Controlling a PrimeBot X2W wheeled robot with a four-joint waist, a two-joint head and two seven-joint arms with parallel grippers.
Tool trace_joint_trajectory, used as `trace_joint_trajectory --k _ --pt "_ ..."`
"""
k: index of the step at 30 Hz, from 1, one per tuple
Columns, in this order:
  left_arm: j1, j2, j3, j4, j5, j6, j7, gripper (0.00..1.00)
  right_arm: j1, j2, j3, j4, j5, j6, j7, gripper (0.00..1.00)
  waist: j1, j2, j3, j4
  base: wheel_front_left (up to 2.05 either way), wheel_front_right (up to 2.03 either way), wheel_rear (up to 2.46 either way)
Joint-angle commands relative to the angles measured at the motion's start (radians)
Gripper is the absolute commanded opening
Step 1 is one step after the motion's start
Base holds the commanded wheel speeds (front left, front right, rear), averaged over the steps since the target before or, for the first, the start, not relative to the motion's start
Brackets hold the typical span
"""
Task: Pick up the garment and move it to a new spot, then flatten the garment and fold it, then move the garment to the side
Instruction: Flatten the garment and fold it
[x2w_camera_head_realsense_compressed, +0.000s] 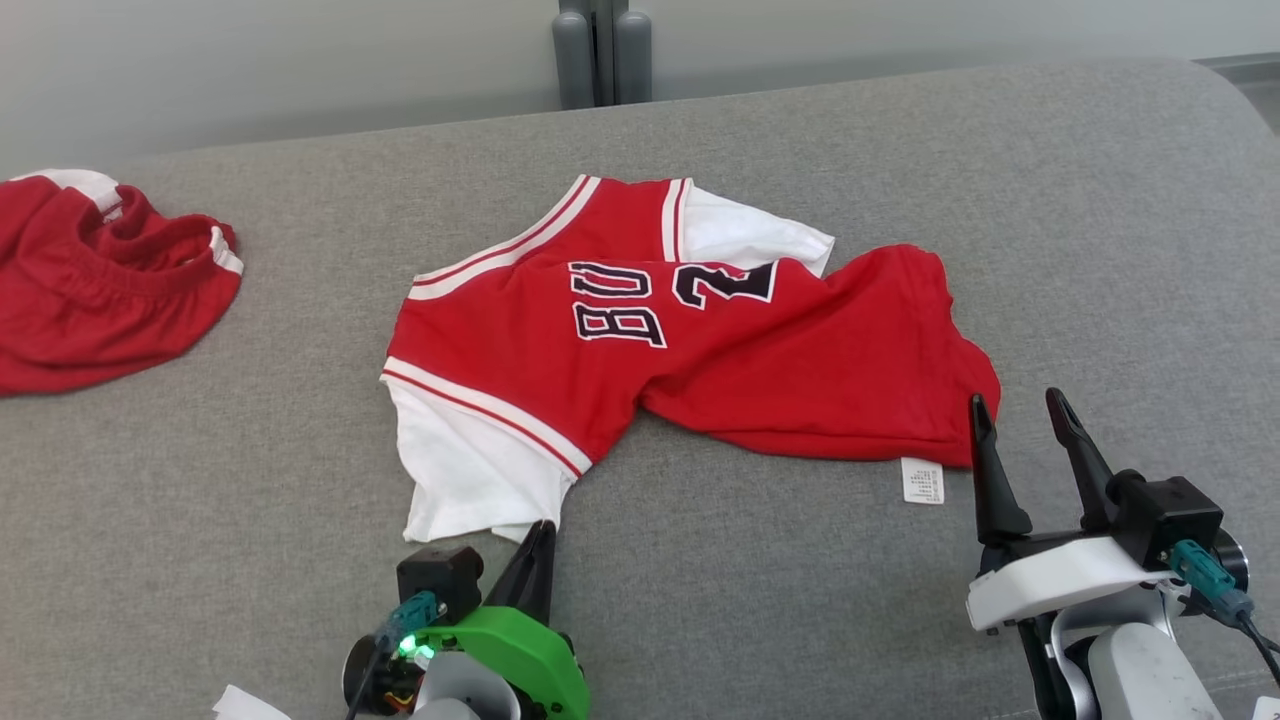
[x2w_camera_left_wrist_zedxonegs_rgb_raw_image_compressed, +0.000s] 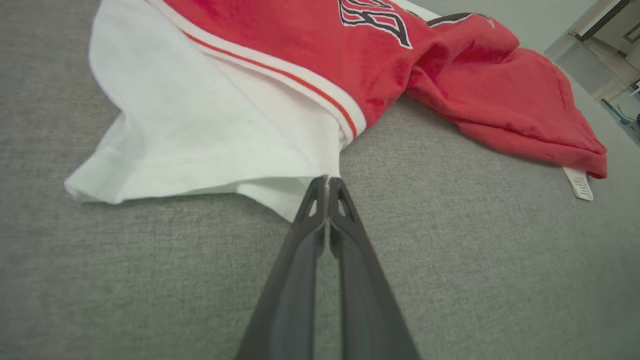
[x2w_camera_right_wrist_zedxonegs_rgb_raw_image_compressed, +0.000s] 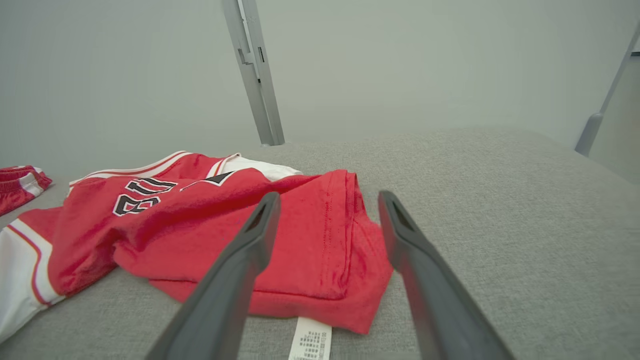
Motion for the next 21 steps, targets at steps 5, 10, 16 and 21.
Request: trace_joint_trajectory --k 5,10,16,21 --pt "-0.036 -0.004 0.004 0.079 -0.002 0.000 -0.031 1.00 0.012 -0.003 -0.014 0.023 -0.007 0.000 -0.003 1.00 0.0000 -0.0001 0.004 -0.010 0.00 0.00 0.00" --pt "-0.050 -0.007 0.011 0.062 -0.006 -0.022 -0.064 1.00 0.019 -0.003 -0.029 0.049 -0.004 0.000 -0.003 1.00 0.0000 -0.0001 -0.006 0.010 0.00 0.00 0.00" --pt "-0.038 0.013 0.040 -0.029 0.039 -0.002 -0.080 1.00 0.014 -0.003 -0.061 0.104 -0.010 0.000 -0.003 1.00 0.0000 -0.0001 -0.025 0.058 0.00 0.00 0.00" --pt "-0.003 0.033 0.072 -0.095 0.069 0.023 -0.080 1.00 -0.020 -0.003 -0.082 0.176 -0.022 0.000 -0.003 1.00 0.0000 -0.0001 -0.031 0.099 0.00 0.00 0.00"
